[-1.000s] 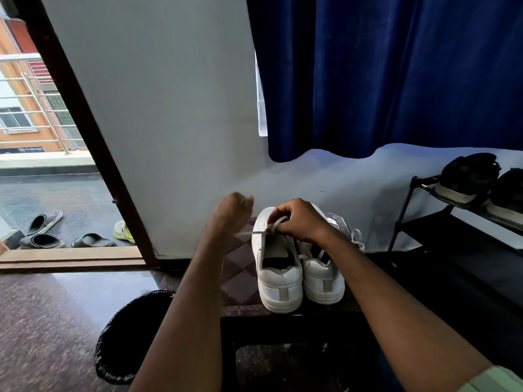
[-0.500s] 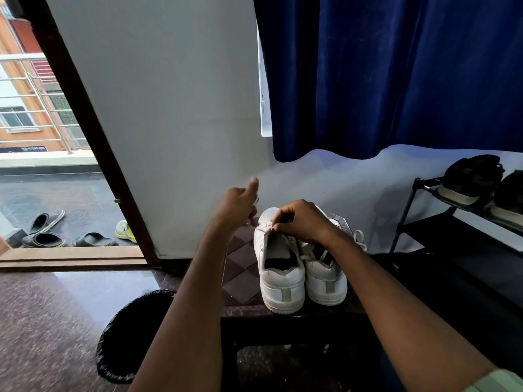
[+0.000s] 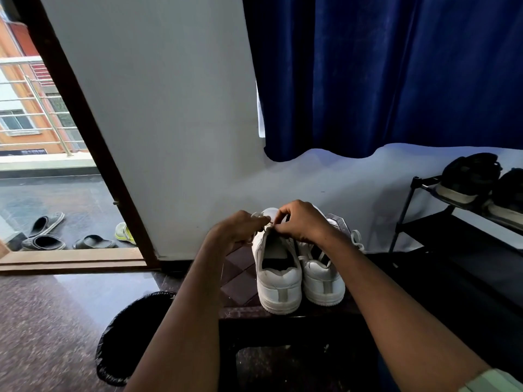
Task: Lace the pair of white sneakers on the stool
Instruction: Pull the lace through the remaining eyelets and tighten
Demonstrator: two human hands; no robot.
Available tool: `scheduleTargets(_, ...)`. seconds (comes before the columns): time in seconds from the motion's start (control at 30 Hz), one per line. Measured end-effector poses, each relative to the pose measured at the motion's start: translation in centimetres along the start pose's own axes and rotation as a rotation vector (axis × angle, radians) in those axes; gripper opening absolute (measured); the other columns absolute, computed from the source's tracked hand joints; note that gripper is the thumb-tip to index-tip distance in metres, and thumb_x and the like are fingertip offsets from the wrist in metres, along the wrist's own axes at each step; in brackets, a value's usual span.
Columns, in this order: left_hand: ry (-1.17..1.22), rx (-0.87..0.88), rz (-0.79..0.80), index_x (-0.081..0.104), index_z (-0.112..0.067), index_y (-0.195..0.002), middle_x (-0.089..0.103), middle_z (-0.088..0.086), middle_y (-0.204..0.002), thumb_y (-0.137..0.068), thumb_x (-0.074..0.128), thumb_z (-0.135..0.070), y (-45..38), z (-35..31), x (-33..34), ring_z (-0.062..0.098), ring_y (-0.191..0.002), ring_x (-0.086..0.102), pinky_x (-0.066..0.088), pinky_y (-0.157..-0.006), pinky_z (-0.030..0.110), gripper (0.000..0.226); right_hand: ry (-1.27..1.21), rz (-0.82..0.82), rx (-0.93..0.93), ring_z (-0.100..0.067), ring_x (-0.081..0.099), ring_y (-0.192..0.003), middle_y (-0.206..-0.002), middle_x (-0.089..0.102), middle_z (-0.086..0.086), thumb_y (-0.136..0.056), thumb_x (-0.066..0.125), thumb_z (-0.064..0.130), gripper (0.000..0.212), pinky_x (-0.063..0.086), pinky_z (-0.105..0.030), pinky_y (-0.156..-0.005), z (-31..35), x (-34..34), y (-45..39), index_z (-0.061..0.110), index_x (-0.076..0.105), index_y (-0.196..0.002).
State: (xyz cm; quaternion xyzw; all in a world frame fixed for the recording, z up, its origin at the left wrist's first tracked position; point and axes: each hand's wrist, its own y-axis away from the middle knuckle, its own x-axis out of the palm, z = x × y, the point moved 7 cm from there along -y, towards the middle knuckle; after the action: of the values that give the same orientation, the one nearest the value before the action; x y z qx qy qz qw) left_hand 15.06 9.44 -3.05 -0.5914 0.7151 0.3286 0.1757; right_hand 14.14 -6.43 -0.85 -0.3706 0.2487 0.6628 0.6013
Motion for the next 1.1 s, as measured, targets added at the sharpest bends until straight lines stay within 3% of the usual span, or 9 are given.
scheduleTargets(0.1,0.015,-0.034,-0.063,0.061,-0.009,-0.075,0.049,0.006,-0.057,-0.100,0.059,-0.039,-0.3,0.6,-0.6,0.016,-0.045,0.042,0.030,-0.038,0.012,0.039,-0.093,0.018,0.015,-0.012,0.061,-0.056,-0.066,0.072,0.000,-0.082,0.081,0.027,0.012,0.050,-0.027,-0.063,-0.1,-0.2,0.0,0.016,0.080,-0.081)
scheduleTargets(0.2,-0.010,-0.060,-0.207,0.069,-0.001,-0.087,0.066,0.015,-0.075,-0.088,0.063,-0.053,-1.5,1.6,-1.9,0.030,-0.069,0.063,0.049,-0.066,0.028,0.052,-0.589,0.059,0.089,-0.011,0.045,-0.046,-0.060,0.063,-0.004,-0.089,0.079,0.025,0.020,0.038,-0.024,-0.048,-0.2,-1.2,0.5,0.006,0.080,-0.088)
scheduleTargets(0.27,-0.143,-0.047,-0.365,0.066,-0.005,-0.104,0.071,0.016,-0.108,-0.091,0.062,-0.055,-1.5,1.9,-3.2,0.034,-0.104,0.065,0.049,-0.093,0.039,0.052,-0.934,0.114,0.103,-0.014,0.051,-0.054,-0.068,0.065,-0.006,-0.095,0.072,0.025,0.025,0.039,-0.023,-0.051,0.3,-2.0,0.9,0.002,0.079,-0.095)
scheduleTargets(0.33,-0.235,0.075,-0.564,0.061,-0.013,-0.121,0.063,0.009,-0.122,-0.091,0.063,-0.054,-0.5,0.6,-4.3,0.031,-0.119,0.053,0.040,-0.102,0.039,0.050,-1.176,0.157,0.086,-0.021,0.068,-0.073,-0.089,0.075,-0.013,-0.099,0.065,0.025,0.027,0.053,-0.026,-0.065,0.8,-2.7,1.1,0.001,0.078,-0.102)
scheduleTargets(0.5,0.091,0.353,-0.757,0.073,-0.024,-0.093,0.067,-0.003,-0.089,-0.090,0.061,-0.061,2.7,-3.5,-5.3,0.013,-0.083,0.062,0.042,-0.068,0.029,0.039,-1.316,0.193,0.052,-0.028,0.069,-0.120,-0.126,0.072,-0.016,-0.103,0.054,0.031,0.043,0.050,-0.039,-0.103,1.3,-2.6,1.4,0.000,0.067,-0.130)
scheduleTargets(0.63,0.114,0.377,-0.501,0.075,-0.019,-0.068,0.049,-0.002,-0.046,-0.082,0.048,-0.080,2.3,-4.3,-2.8,0.014,-0.042,0.041,0.032,-0.049,0.028,0.068,-1.429,0.216,0.088,-0.028,0.068,-0.120,-0.130,0.069,-0.023,-0.097,0.059,0.032,0.053,0.045,-0.039,-0.107,1.9,-1.6,1.0,-0.005,0.062,-0.135)
scheduleTargets(0.8,0.313,0.306,-0.337,0.071,-0.017,-0.059,0.046,-0.005,-0.049,-0.088,0.075,-0.043,1.7,-4.3,-1.2,0.012,-0.048,0.038,0.028,-0.049,0.025,0.039,-1.392,0.232,0.105,-0.023,0.065,-0.128,-0.133,0.070,-0.013,-0.103,0.053,0.038,0.050,0.045,-0.040,-0.113,1.7,-1.1,0.8,0.001,0.063,-0.135)
scheduleTargets(0.97,0.914,0.368,-0.155,0.066,-0.016,-0.077,0.066,0.001,-0.075,-0.101,0.055,-0.027,3.0,-5.5,-2.3,0.010,-0.065,0.060,0.042,-0.060,0.024,0.029,-1.303,0.006,0.275,-0.027,0.072,-0.100,-0.115,0.077,-0.015,-0.098,0.068,0.029,0.038,0.059,-0.036,-0.089,-1.3,-1.6,-0.3,-0.001,0.069,-0.120)
scheduleTargets(1.1,1.010,0.380,-0.199,0.060,-0.016,-0.080,0.054,0.000,-0.061,-0.105,0.048,-0.023,2.7,-4.9,-3.1,0.014,-0.053,0.049,0.035,-0.048,0.023,0.029,-0.647,-0.329,0.357,-0.022,0.067,-0.069,-0.082,0.077,-0.016,-0.086,0.078,0.020,0.021,0.062,-0.041,-0.075,-4.4,-3.2,0.6,0.000,0.077,-0.091)
